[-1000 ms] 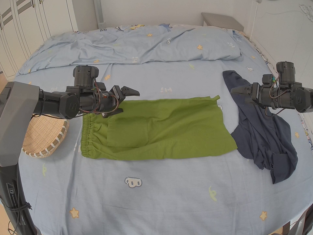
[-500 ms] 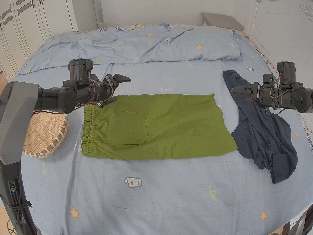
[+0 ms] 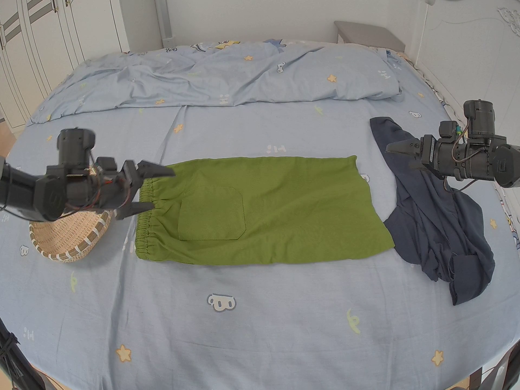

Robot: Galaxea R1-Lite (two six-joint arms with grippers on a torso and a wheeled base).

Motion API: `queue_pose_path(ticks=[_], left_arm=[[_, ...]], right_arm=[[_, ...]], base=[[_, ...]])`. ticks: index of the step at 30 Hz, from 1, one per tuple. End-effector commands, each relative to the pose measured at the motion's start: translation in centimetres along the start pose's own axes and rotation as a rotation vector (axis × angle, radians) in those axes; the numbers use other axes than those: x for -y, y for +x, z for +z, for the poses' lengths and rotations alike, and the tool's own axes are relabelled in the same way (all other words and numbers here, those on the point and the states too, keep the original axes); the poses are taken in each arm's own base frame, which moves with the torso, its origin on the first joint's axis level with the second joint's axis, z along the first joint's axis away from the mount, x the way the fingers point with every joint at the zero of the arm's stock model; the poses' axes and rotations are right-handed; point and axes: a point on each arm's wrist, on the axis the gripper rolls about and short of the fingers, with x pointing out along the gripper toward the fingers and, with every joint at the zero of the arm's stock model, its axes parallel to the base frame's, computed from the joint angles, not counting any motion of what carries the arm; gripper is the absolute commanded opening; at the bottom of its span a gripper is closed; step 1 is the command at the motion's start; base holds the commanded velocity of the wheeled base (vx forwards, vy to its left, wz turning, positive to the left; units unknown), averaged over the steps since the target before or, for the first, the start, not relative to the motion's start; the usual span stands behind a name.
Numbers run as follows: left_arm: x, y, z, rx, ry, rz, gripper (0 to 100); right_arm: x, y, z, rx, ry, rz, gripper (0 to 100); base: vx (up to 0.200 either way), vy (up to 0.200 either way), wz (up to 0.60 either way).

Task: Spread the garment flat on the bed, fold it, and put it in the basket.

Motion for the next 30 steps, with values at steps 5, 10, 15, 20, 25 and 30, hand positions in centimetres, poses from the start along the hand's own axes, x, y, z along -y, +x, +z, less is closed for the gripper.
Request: queue_pose_path(ticks=[5,10,15,20,25,30], left_arm=[[-7.3,-8.0,-1.9,-0.003,0.098,-0.049,100],[-9.1,-6.4,-2.0,-0.038,0.117,-0.026,100],[-9.1,-4.8,-1.8,-0.051,0.132,-0.01,100],[-8.9,-2.1,-1.6,-0.071,0.157,0.021,100],[-8.7,-0.7,-2.0,-0.08,0.168,0.059,100],[-8.4,-0.3,-2.1,-0.085,0.178,0.058,100]], right_arm=[[-0.7,-0.6,-0.5,-0.008,-0.005,0.012,100],[-0.8,-0.5,-0.4,0.008,-0.014,0.019,100],[-0.8,-0.3,-0.5,0.004,-0.015,0.02,100],[-0.7,-0.3,-0.5,0.005,-0.014,0.019,100],[-0.7,-0.3,-0.5,0.005,-0.014,0.019,100],[-0.7,-0.2,-0.5,0.003,-0.016,0.02,100]], base=[[0.0,0.0,0.0],[0.0,0.0,0.0],[0.0,0.0,0.0],[0.0,0.0,0.0],[0.0,0.0,0.0],[0.0,0.0,0.0]])
